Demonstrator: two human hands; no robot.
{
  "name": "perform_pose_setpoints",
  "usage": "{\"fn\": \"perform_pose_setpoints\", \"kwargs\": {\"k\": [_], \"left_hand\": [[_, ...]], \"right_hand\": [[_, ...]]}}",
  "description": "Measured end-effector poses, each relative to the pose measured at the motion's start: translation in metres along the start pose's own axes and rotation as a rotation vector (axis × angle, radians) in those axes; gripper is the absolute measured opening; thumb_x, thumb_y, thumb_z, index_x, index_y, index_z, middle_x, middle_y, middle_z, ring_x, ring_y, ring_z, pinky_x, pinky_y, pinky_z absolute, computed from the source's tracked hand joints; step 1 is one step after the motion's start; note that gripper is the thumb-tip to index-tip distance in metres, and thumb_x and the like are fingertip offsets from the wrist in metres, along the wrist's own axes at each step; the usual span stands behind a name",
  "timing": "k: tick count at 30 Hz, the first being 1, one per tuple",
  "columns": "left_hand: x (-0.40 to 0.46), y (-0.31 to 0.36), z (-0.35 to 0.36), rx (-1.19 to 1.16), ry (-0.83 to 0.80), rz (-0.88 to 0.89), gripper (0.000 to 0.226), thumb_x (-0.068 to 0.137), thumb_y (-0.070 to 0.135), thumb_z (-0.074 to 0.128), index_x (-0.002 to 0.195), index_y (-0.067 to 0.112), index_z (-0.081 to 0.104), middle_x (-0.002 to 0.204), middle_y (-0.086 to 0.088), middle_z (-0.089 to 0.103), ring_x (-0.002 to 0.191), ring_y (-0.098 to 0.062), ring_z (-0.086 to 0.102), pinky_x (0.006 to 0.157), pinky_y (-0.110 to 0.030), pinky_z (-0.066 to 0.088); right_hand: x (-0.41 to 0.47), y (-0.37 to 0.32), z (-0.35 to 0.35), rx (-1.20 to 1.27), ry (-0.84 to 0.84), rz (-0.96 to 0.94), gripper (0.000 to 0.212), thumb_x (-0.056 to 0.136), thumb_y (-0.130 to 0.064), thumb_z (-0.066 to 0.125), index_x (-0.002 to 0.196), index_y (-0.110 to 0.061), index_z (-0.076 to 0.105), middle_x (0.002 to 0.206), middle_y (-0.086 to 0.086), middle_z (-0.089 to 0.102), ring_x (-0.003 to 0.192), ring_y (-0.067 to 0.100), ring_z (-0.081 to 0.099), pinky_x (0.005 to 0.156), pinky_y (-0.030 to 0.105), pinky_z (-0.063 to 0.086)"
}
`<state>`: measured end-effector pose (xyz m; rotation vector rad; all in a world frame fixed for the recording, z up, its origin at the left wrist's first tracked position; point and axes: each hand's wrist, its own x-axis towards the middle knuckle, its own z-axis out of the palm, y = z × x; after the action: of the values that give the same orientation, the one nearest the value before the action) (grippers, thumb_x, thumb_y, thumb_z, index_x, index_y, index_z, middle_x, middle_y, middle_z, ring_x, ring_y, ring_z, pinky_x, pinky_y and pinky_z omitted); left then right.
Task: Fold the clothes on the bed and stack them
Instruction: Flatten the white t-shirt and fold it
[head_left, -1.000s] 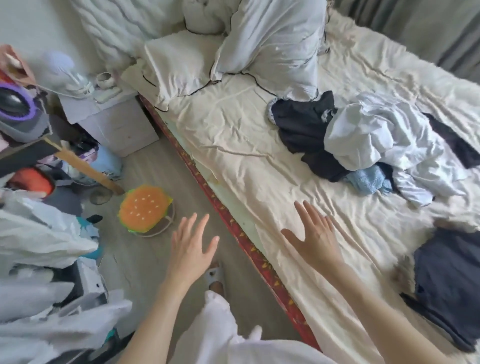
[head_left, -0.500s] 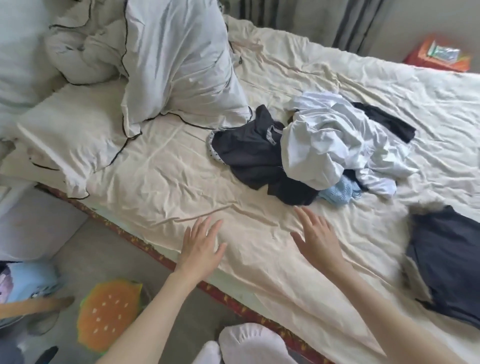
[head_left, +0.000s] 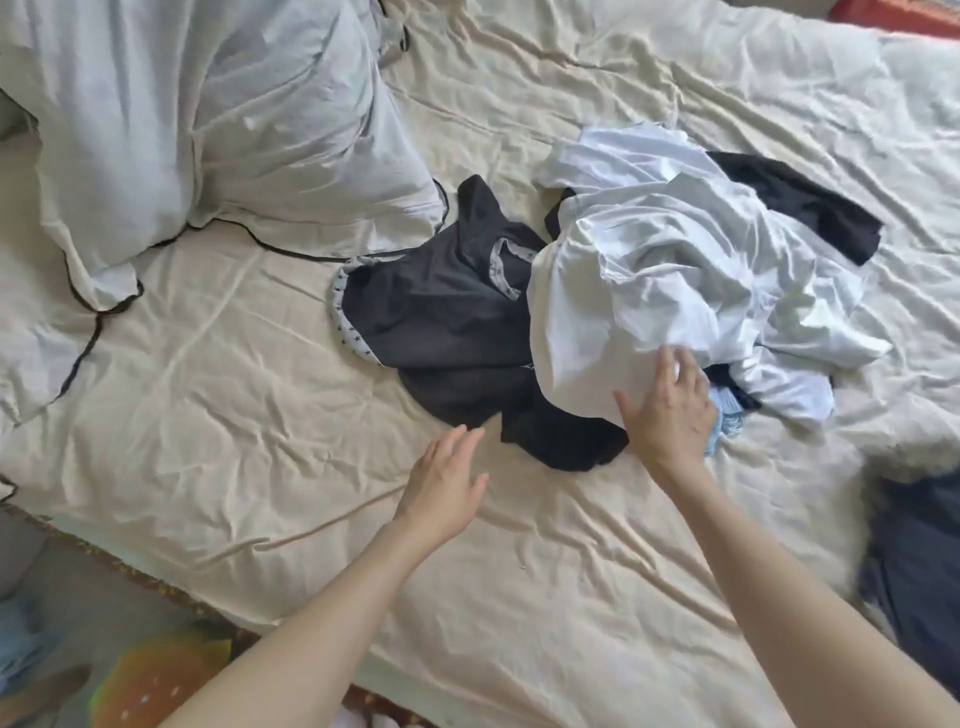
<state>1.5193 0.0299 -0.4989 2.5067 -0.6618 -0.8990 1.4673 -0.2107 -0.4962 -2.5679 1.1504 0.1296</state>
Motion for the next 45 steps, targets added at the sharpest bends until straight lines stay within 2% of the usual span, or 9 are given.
{"fn": "perform_pose_setpoints", "kwargs": {"k": [2, 5, 8, 11, 15, 24, 29, 36, 45], "left_hand": [[0.031, 0.018, 0.007, -0.302, -0.004, -0.122, 0.054, 0.095, 0.020, 0.052, 0.145, 0.017, 0.033, 0.148, -0.004, 0.036, 0.135, -0.017, 0.034, 0.107, -0.023, 0.026], [0.077, 0.046, 0.012, -0.816, 0.002, -0.418, 0.057, 0.093, 0.018, 0.057, 0.145, 0.015, 0.033, 0.145, -0.006, 0.042, 0.129, -0.018, 0.044, 0.104, -0.028, 0.037], [0.116, 0.069, 0.014, -0.961, -0.069, -0.448, 0.055, 0.092, 0.021, 0.060, 0.142, 0.013, 0.038, 0.140, -0.003, 0.048, 0.118, -0.017, 0.051, 0.098, -0.031, 0.042], [0.135, 0.085, 0.012, -0.954, -0.077, -0.435, 0.024, 0.092, 0.023, 0.061, 0.115, 0.015, 0.059, 0.117, 0.000, 0.062, 0.094, -0.011, 0.056, 0.080, -0.024, 0.041], [0.126, 0.080, 0.000, -0.955, 0.031, -0.403, 0.012, 0.094, 0.021, 0.057, 0.099, 0.012, 0.064, 0.098, 0.000, 0.068, 0.095, -0.015, 0.063, 0.072, -0.019, 0.045], [0.034, 0.057, -0.126, -1.037, 0.311, -0.126, 0.007, 0.093, 0.011, 0.058, 0.089, 0.013, 0.064, 0.084, 0.001, 0.071, 0.076, -0.008, 0.069, 0.065, -0.018, 0.054], [-0.032, 0.065, -0.209, -1.028, 0.477, 0.030, 0.007, 0.090, 0.009, 0.062, 0.084, 0.012, 0.063, 0.075, -0.002, 0.068, 0.064, -0.008, 0.066, 0.059, -0.021, 0.056], [-0.113, 0.059, -0.315, -0.949, 0.680, 0.227, 0.010, 0.084, 0.008, 0.069, 0.077, 0.013, 0.065, 0.068, -0.002, 0.067, 0.053, -0.006, 0.064, 0.050, -0.022, 0.055], [-0.154, -0.036, -0.361, -1.004, 0.723, 0.062, 0.013, 0.086, 0.007, 0.068, 0.095, 0.002, 0.062, 0.081, -0.008, 0.063, 0.069, -0.020, 0.063, 0.067, -0.031, 0.058]], "right_hand": [[0.013, 0.007, 0.011, 0.002, 0.001, 0.068, 0.049, 0.092, -0.029, 0.057, 0.137, -0.012, 0.044, 0.137, 0.011, 0.048, 0.126, 0.031, 0.040, 0.097, 0.047, 0.031], [0.014, 0.013, 0.023, 0.027, 0.148, -0.103, 0.014, 0.092, -0.013, 0.057, 0.095, -0.006, 0.069, 0.096, 0.012, 0.070, 0.097, 0.033, 0.059, 0.087, 0.041, 0.031], [0.011, 0.014, 0.029, 0.183, 0.280, -0.178, 0.004, 0.079, 0.003, 0.069, 0.078, 0.000, 0.070, 0.077, 0.015, 0.068, 0.076, 0.038, 0.062, 0.075, 0.045, 0.042], [0.007, 0.008, 0.026, 0.334, 0.271, -0.237, 0.006, 0.078, 0.010, 0.068, 0.081, 0.004, 0.067, 0.082, 0.019, 0.065, 0.076, 0.040, 0.060, 0.068, 0.048, 0.050], [-0.006, -0.002, 0.011, 0.393, 0.307, -0.263, 0.005, 0.079, 0.007, 0.068, 0.082, 0.002, 0.067, 0.092, 0.015, 0.066, 0.086, 0.036, 0.060, 0.077, 0.046, 0.046], [-0.041, -0.063, -0.074, 0.594, 0.359, -0.365, 0.007, 0.083, 0.004, 0.067, 0.090, 0.004, 0.067, 0.083, 0.009, 0.069, 0.075, 0.025, 0.065, 0.067, 0.034, 0.049], [-0.062, -0.121, -0.138, 0.731, 0.294, -0.397, 0.010, 0.088, -0.004, 0.063, 0.097, -0.003, 0.068, 0.080, -0.007, 0.062, 0.071, 0.008, 0.057, 0.066, 0.002, 0.040], [-0.104, -0.208, -0.220, 0.819, 0.269, -0.440, 0.008, 0.089, -0.016, 0.062, 0.089, -0.023, 0.065, 0.076, -0.020, 0.058, 0.071, -0.009, 0.054, 0.064, 0.002, 0.037], [-0.173, -0.317, -0.240, 0.753, 0.170, -0.588, 0.008, 0.086, -0.013, 0.065, 0.081, -0.019, 0.066, 0.070, -0.019, 0.057, 0.066, -0.011, 0.052, 0.058, -0.001, 0.036]]}}
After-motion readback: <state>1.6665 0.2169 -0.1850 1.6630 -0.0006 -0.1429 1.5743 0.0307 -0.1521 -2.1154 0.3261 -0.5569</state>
